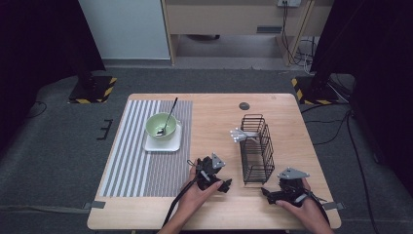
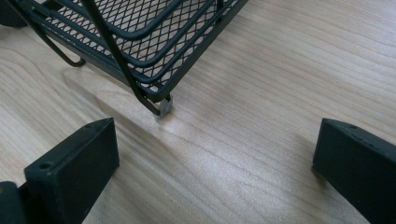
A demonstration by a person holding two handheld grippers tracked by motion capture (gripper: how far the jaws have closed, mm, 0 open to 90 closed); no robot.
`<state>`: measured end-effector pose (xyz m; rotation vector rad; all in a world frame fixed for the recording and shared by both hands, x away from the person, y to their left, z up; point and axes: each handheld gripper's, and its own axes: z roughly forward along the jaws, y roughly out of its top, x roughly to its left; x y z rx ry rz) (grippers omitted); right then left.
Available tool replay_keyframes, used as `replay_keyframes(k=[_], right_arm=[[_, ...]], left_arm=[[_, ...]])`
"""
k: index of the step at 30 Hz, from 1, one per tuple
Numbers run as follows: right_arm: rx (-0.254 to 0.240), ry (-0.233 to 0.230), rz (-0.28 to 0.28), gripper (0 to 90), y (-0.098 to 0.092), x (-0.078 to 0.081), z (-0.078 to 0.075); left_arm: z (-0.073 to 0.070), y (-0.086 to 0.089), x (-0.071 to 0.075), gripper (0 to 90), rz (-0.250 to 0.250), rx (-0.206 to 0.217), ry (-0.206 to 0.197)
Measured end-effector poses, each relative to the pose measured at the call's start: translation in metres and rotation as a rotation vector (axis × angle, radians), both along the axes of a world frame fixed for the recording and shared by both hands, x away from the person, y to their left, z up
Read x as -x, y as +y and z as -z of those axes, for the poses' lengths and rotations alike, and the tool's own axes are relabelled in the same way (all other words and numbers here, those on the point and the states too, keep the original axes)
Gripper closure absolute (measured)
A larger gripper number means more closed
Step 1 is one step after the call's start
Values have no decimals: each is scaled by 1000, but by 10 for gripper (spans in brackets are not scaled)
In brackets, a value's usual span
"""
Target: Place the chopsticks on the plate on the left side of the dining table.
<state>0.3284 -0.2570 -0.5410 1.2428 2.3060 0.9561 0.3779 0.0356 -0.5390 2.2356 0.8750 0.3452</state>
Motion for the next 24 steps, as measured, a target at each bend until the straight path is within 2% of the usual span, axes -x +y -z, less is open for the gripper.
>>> replay_keyframes(k=[7, 12, 15, 20, 22, 24], right_arm=[[2, 0, -4, 3, 1, -1, 0], [1, 0, -3, 3, 1, -1, 0], [2, 0, -4, 3, 1, -1, 0], [2, 0, -4, 3, 1, -1, 0], [2, 0, -4, 3, 1, -1, 0], [1, 0, -4, 3, 1, -1, 0]], left_arm=[[-1, 0, 1, 2, 12, -4, -2], [-6, 1, 1, 47, 22, -18, 11], [-16, 2, 0, 44, 29, 19, 28], [-28, 3, -2, 43, 39, 27, 18], [-35, 6, -4, 43, 40, 59, 33], [-43, 8, -7, 39, 46, 74, 30]])
